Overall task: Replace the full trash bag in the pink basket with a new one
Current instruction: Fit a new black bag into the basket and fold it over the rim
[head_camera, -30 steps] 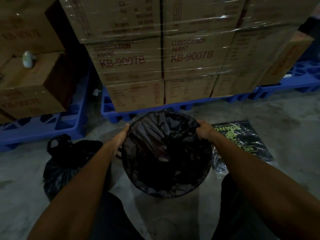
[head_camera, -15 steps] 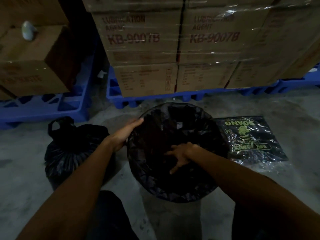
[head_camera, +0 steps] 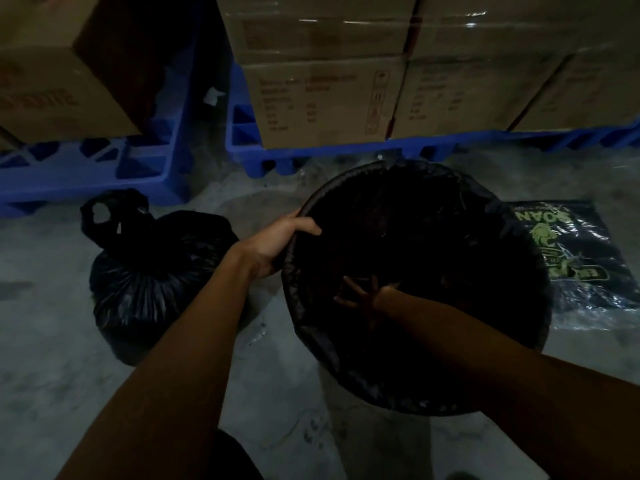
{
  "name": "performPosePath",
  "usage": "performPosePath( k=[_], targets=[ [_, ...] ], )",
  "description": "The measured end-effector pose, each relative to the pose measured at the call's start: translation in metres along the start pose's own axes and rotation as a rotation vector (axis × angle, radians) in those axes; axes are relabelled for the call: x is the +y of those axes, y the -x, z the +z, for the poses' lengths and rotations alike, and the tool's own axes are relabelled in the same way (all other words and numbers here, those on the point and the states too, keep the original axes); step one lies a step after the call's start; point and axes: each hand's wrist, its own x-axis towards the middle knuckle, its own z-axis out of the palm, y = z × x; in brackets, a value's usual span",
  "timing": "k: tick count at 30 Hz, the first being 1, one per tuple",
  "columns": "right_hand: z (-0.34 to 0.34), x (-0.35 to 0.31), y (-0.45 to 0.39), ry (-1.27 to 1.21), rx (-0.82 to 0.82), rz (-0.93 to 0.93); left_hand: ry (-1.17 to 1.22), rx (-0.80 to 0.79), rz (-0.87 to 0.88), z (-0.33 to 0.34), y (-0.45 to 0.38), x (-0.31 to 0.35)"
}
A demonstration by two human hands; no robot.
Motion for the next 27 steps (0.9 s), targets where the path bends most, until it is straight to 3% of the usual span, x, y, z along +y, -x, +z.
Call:
performPosePath(
  k=[4, 6, 9, 14, 17, 20, 23, 27],
  targets=[
    [-0.008, 0.008, -0.001, 0.001, -0.017, -0.030, -0.015, 0.018, 0.000, 0.003, -0.002, 0.003],
    [-0.017, 0.017, 0.014, 0.007, 0.053, -0.102, -0.022, 0.053, 0.019, 0.003, -0.002, 0.004],
    [-0.032, 0.039, 0.036, -0.134, 0.193, -0.068, -0.053, 0.137, 0.083, 0.002, -0.003, 0.009],
    [-0.017, 0.052, 0.042, -0.088, 0.082, -0.135, -0.193, 0.236, 0.122, -0.002, 0.003, 0.019],
    [-0.013, 0.054, 0.047, -0.100, 0.128, -0.045, -0.282, 0.146, 0.049, -0.003, 0.012, 0.023],
    [-0.030, 0.052, 0.069, -0.122, 0.127, 0.041, -0.225, 0.104, 0.053, 0.009, 0.015, 0.021],
    [-0.068, 0.063, 0.113, -0.168, 0.347, 0.102, -0.152, 0.214, 0.113, 0.019, 0.018, 0.022],
    [-0.092, 0.089, 0.159, -0.222, 0.816, 0.150, -0.108, 0.306, 0.140, 0.023, 0.020, 0.029]
  ],
)
